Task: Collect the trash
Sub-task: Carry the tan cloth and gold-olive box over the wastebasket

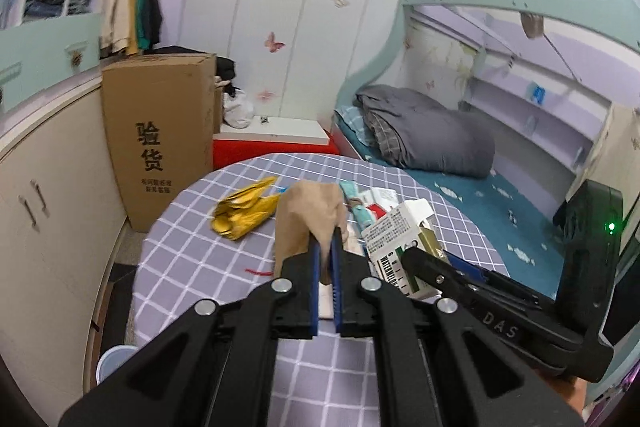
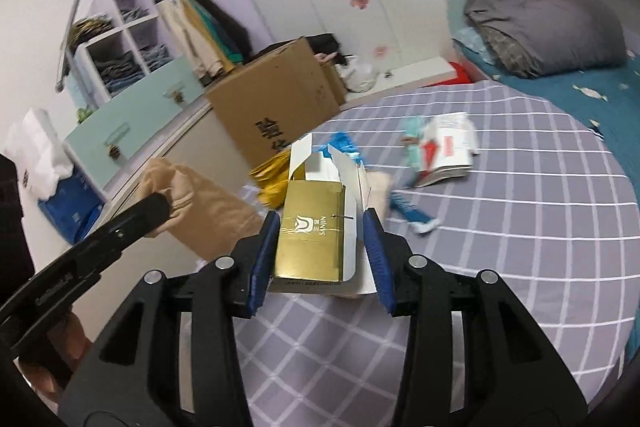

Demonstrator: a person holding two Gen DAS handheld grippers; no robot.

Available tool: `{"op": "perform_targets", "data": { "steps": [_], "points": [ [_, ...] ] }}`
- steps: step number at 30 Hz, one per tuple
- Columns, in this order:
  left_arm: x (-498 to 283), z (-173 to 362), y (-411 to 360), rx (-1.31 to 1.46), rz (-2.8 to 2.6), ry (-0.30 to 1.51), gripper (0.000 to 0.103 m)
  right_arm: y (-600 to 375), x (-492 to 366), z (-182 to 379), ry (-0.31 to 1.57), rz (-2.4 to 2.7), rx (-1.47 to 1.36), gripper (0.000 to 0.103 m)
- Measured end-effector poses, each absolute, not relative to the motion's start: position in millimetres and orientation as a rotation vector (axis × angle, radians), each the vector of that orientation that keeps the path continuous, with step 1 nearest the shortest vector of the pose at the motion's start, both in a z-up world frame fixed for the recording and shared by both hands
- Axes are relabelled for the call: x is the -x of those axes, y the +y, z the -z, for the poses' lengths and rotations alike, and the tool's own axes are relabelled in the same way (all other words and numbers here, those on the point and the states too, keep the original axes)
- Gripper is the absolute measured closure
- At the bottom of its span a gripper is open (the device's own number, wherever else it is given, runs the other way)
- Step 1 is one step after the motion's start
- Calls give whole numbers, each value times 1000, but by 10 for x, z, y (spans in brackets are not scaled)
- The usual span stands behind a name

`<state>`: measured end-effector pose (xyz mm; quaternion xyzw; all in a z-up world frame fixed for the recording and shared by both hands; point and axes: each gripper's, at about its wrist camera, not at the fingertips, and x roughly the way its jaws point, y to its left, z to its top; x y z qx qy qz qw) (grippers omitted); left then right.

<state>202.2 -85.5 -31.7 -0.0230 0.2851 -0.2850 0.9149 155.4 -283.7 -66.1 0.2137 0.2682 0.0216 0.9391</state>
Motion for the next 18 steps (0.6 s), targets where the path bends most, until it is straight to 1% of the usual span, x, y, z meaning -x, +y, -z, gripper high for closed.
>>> {"op": "perform_targets", "data": {
  "steps": [5, 10, 18],
  "points": [
    [-2009, 379, -292, 105, 508, 596, 98, -2279, -1665, 636, 579, -142, -369, 61],
    [-1960, 576, 331, 105, 361, 612, 98, -1390, -1861, 748, 644, -281, -278, 60],
    [-2039, 1128, 1373, 167, 173, 716, 98, -184, -2106, 1055, 749, -440, -160, 60]
  ]
}}
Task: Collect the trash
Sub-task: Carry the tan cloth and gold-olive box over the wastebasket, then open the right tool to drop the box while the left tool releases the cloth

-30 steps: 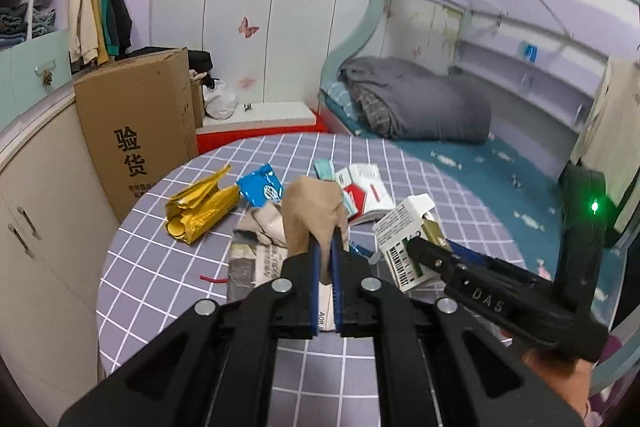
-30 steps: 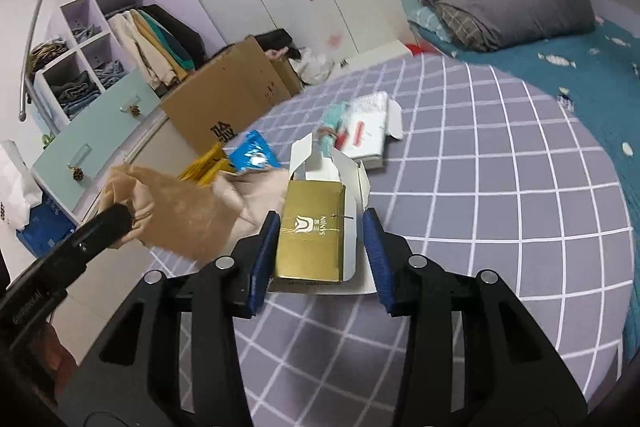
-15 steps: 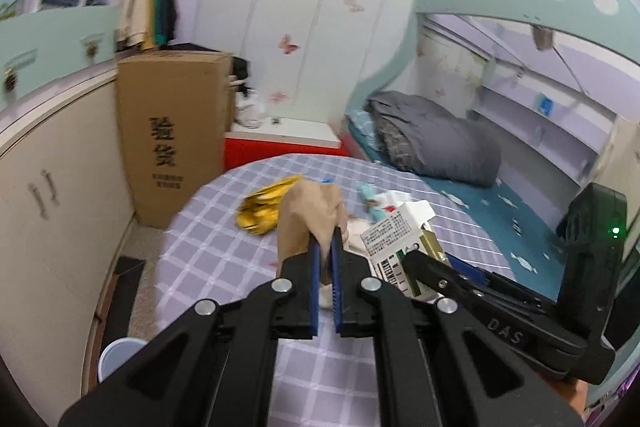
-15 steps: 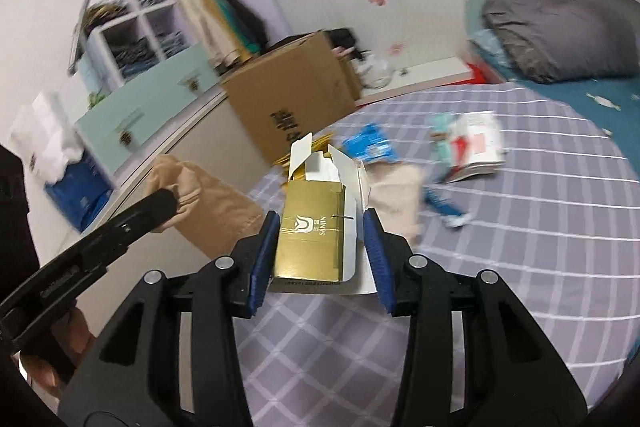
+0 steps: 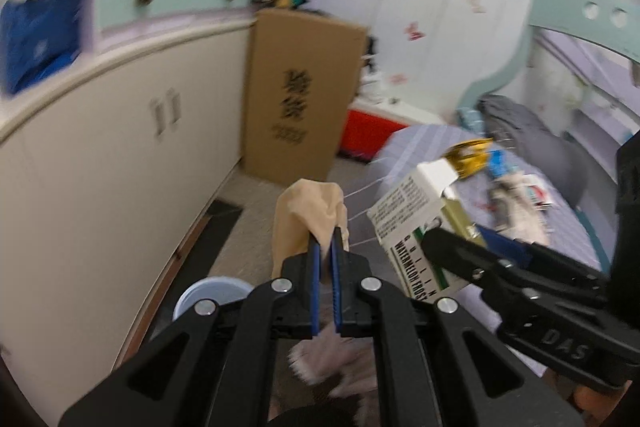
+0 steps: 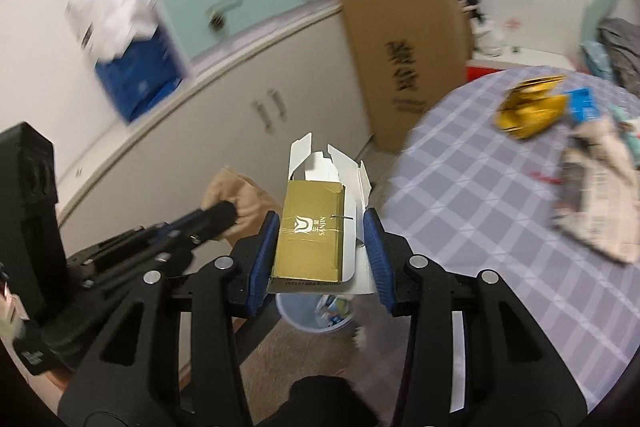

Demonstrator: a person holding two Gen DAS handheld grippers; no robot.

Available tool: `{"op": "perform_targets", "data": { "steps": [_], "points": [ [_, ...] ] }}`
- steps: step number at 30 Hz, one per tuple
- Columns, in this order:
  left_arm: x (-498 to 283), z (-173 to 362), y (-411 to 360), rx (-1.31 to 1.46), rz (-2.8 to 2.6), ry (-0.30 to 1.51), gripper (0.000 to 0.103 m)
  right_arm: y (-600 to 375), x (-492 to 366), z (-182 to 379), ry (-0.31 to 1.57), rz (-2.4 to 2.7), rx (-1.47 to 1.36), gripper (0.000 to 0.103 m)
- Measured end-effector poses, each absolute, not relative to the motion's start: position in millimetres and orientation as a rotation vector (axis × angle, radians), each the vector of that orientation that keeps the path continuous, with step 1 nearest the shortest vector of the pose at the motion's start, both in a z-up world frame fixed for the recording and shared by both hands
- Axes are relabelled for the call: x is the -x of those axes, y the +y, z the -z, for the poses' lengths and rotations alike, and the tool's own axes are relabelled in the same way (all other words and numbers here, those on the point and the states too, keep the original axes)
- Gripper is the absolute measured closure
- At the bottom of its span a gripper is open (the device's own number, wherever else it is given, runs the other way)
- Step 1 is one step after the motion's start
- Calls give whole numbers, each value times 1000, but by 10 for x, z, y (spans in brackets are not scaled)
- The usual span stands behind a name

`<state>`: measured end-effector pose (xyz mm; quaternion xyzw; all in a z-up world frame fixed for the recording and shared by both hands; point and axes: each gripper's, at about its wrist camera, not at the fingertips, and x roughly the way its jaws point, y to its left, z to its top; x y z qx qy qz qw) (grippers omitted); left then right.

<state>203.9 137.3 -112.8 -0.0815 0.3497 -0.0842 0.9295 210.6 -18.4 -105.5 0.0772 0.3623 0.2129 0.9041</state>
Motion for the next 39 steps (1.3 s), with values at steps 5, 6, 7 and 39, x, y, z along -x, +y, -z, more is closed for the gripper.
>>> {"op": "perform_targets", "data": {
  "steps": [5, 6, 7, 39],
  "points": [
    [-2086, 1583, 1979, 232, 55, 799, 98, 433, -2210, 1404, 824, -495, -85, 60],
    [-2098, 1704, 2118, 243, 25, 820, 98, 507, -2229, 1459, 838, -501, -77, 60],
    [-2102, 1787, 2204, 254, 7, 837, 98, 632, -2260, 1559, 861, -509, -63, 60],
    [-2474, 2909, 2871, 350, -148, 1059, 97, 1165, -2812, 2698, 1029, -469, -9, 28]
  ]
}}
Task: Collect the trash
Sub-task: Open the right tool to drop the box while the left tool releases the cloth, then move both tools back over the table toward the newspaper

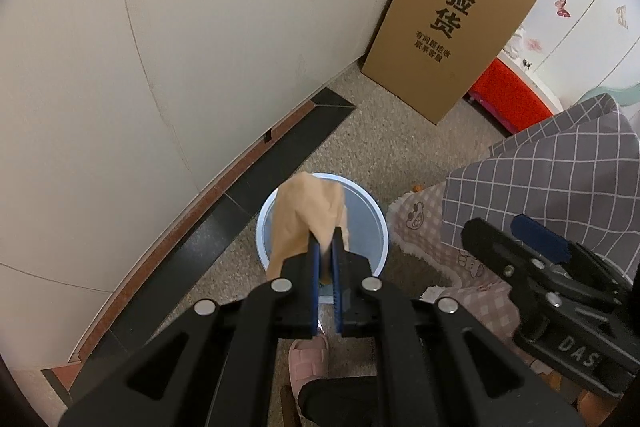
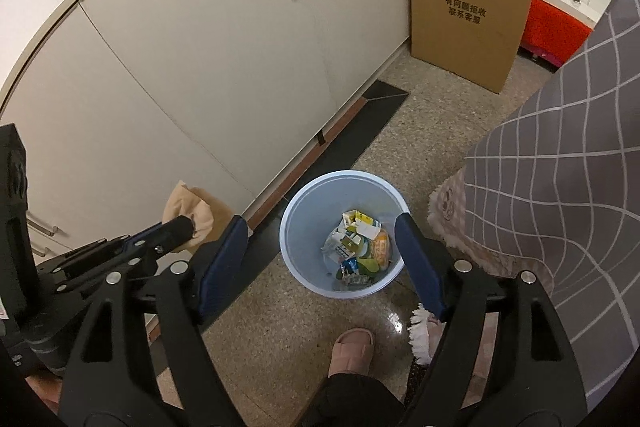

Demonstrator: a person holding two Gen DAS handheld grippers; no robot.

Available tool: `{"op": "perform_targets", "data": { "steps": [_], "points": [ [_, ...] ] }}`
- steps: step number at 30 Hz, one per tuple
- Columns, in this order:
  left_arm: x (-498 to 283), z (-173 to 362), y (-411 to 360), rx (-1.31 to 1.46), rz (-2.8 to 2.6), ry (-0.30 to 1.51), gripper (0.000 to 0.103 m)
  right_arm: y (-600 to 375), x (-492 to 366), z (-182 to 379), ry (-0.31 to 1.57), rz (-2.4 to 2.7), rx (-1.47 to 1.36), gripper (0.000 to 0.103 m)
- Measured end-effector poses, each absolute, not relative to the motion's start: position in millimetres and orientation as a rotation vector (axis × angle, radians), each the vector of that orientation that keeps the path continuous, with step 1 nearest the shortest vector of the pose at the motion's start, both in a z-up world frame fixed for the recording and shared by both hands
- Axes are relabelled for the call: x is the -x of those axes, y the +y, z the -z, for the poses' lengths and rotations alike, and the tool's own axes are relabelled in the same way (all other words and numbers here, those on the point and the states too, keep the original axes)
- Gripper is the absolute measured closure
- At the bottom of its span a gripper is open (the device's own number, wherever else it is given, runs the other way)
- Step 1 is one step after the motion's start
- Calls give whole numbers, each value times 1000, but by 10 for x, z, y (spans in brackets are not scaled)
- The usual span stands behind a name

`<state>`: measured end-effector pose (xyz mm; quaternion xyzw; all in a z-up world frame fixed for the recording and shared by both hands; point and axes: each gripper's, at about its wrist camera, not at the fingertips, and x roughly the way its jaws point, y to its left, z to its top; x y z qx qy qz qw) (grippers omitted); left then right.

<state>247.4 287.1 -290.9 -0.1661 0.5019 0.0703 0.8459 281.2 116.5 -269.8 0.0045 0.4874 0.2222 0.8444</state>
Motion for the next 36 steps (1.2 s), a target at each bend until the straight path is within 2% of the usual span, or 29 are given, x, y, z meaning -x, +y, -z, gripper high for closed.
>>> {"op": "perform_targets", "data": {
  "steps": [11, 13, 14, 15, 16, 17, 28, 36],
  "points": [
    [-2737, 2741, 2621, 298, -100, 1038, 97, 790, -2802, 2357, 882, -397, -150, 23],
    [-2787, 2660, 2563, 289, -88, 1023, 91, 711, -2797, 2297, 860, -390, -175, 23],
    [-2810, 2613, 2538, 288, -82, 1015, 72, 664, -2784, 2264, 849, -379, -192, 22],
    [-2821, 2559, 2529, 292, -98, 1001, 43, 608, -2786, 2237, 844, -374, -211, 22],
    [-2809, 2499, 2530, 302, -115, 972, 34, 583, -2792, 2219, 844, -372, -219, 22],
    [-2799, 2455, 2528, 311, -119, 951, 30, 558, -2795, 2207, 844, -371, -226, 22],
    [-2524, 2241, 2497, 316, -151, 930, 28, 557, -2658, 1951, 842, -445, -276, 22],
    [-2126, 1600, 2401, 312, -231, 797, 23, 411, -2425, 1459, 776, -556, -354, 22]
  ]
}}
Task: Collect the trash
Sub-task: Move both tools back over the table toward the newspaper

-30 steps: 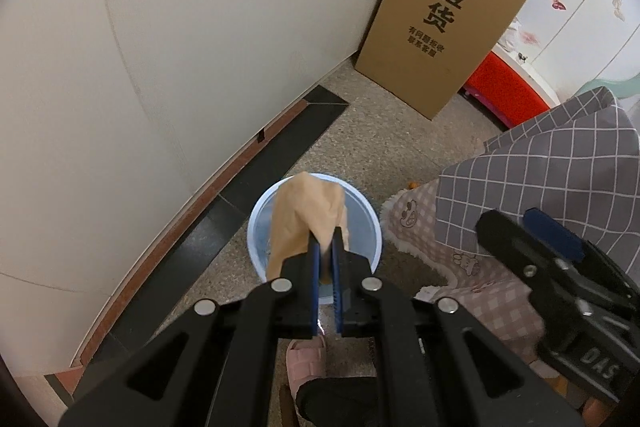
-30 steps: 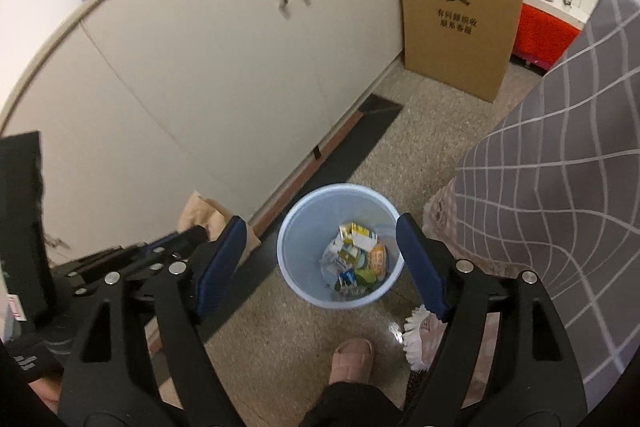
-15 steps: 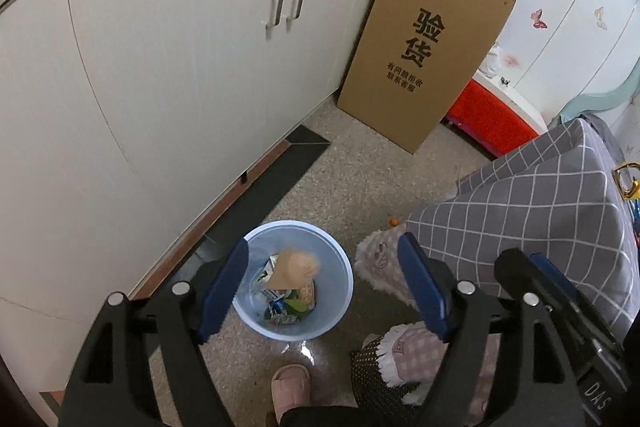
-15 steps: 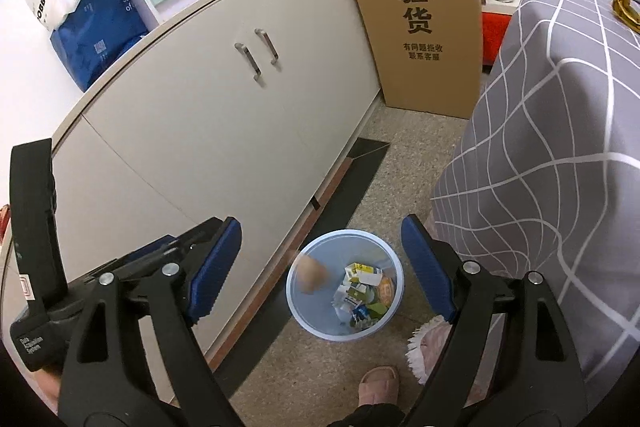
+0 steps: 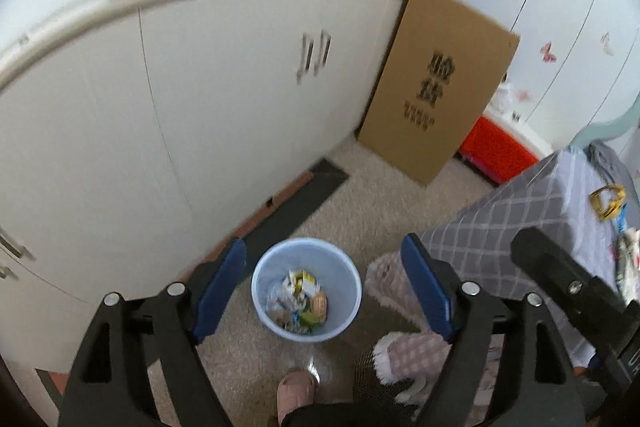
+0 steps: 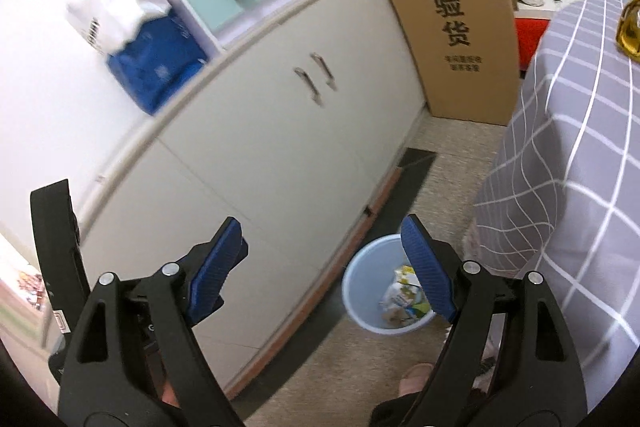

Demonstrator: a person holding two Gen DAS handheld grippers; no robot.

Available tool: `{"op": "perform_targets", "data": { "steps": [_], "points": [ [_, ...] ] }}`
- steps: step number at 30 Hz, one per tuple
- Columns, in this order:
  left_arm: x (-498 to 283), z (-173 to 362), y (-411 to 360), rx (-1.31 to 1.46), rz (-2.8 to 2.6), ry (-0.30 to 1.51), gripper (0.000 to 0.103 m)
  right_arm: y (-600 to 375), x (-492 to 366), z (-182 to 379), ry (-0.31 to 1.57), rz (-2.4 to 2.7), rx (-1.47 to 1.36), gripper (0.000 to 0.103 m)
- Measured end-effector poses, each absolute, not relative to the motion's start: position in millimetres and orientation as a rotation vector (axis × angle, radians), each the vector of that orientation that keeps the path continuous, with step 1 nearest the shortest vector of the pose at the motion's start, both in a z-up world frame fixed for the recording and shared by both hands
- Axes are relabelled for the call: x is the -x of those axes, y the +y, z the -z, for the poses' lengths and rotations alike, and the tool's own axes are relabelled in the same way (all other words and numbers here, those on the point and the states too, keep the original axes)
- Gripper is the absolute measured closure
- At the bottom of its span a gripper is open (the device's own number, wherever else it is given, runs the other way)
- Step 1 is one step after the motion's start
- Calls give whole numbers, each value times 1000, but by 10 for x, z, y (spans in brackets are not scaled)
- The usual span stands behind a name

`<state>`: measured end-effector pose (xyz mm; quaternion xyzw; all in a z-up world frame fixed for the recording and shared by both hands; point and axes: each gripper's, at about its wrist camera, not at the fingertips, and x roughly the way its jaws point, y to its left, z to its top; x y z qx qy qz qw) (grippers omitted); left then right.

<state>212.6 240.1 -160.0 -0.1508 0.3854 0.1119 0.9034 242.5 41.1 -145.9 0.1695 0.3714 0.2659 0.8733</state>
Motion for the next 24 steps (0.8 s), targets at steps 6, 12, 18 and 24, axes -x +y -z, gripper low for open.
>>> {"op": "perform_targets", "data": {
  "steps": [6, 12, 18, 24],
  "points": [
    [-2027, 1175, 1955, 274, -143, 712, 19, -66, -2237, 1067, 683, -510, -372, 20],
    [-2118, 1037, 1227, 221, -15, 721, 19, -975, -2094, 856, 614, -343, -372, 20],
    [-2297, 1095, 383, 178, 150, 783, 19, -2024, -1929, 924, 604, -154, -420, 20],
    [-2378, 1157, -351, 100, 241, 818, 19, -2727, -1886, 1122, 653, -56, -480, 20]
  ]
}}
